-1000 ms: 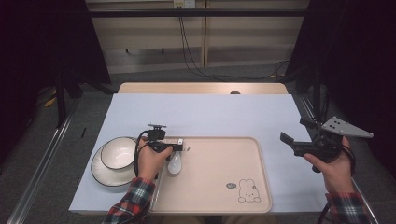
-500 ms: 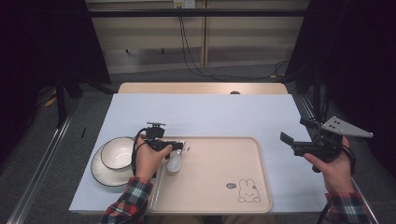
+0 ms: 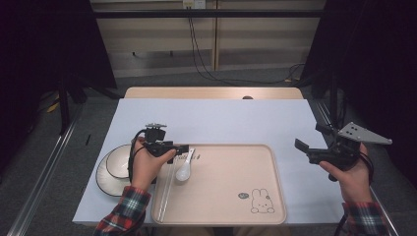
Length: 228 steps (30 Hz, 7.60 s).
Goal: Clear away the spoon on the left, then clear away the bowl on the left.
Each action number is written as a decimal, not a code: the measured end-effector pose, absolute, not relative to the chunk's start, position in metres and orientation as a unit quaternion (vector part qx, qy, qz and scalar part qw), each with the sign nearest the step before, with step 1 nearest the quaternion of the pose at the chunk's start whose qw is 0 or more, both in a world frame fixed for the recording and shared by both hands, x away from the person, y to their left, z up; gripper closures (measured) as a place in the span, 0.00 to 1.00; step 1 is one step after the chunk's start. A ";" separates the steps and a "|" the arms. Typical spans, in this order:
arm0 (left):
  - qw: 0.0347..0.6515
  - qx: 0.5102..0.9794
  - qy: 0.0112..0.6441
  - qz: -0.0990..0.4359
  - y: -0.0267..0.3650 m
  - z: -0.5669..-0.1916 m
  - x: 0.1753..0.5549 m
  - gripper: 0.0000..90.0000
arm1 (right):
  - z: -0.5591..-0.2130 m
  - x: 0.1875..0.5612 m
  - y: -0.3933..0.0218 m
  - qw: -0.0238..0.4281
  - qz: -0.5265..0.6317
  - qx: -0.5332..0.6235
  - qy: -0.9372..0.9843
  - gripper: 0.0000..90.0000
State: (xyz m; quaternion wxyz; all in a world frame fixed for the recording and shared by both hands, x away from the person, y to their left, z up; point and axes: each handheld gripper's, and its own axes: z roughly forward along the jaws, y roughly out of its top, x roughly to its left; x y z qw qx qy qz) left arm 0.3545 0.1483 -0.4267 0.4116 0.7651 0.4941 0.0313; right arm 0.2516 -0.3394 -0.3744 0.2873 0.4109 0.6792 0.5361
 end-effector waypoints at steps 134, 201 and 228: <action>0.327 0.737 0.586 0.080 0.304 -0.440 0.343 0.72 | -0.373 0.250 -0.338 0.287 0.540 0.402 0.682 0.03; 0.336 0.775 0.535 -0.011 0.229 -0.399 0.344 0.92 | -0.372 0.250 -0.340 0.289 0.539 0.403 0.680 0.03; 0.333 0.816 0.470 -0.048 0.179 -0.398 0.337 0.92 | -0.372 0.249 -0.340 0.289 0.539 0.401 0.681 0.03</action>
